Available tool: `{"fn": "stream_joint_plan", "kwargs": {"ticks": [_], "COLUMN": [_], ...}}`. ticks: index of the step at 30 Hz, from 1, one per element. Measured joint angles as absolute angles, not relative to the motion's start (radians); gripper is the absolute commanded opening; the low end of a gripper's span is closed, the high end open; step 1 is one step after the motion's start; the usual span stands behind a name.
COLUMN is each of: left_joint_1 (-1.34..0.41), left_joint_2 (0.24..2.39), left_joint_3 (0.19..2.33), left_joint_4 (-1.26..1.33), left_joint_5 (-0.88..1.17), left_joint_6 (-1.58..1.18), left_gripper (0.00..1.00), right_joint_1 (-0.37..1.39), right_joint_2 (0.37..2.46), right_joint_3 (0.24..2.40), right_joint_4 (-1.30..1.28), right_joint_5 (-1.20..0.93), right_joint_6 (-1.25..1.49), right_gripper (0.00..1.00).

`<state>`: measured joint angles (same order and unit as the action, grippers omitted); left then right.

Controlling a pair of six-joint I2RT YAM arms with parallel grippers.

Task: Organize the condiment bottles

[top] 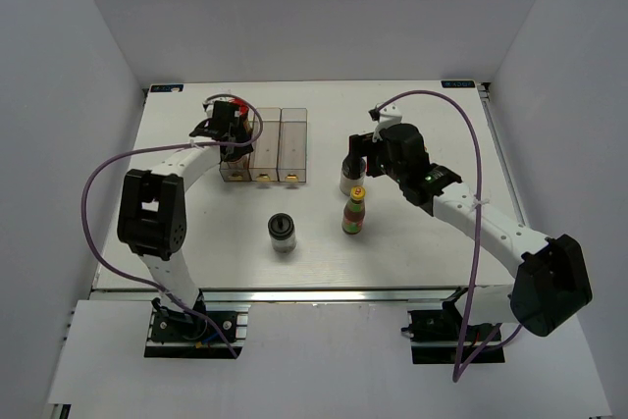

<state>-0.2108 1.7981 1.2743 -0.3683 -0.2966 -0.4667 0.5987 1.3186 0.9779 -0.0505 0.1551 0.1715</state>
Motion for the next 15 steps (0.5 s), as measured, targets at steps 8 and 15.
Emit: {"fn": "stream_joint_plan", "kwargs": {"ticks": [8, 15], "left_joint_1": [-0.222, -0.234], "left_joint_2": [1.818, 1.782], "left_joint_3": [1.307, 1.354], "left_joint_4": [-0.402, -0.389], "left_joint_5": [-0.318, -0.328], "left_joint_6": [-0.453, -0.418], "left_gripper": [0.85, 0.98], "right_joint_1": [0.597, 0.597], "right_joint_2": [1.319, 1.315], "right_joint_3": [0.978, 0.978], "right_joint_4": [-0.052, -0.054], "right_joint_5": [0.154, 0.146], "right_joint_6": [0.171, 0.172], "right_gripper": [0.89, 0.89]}}
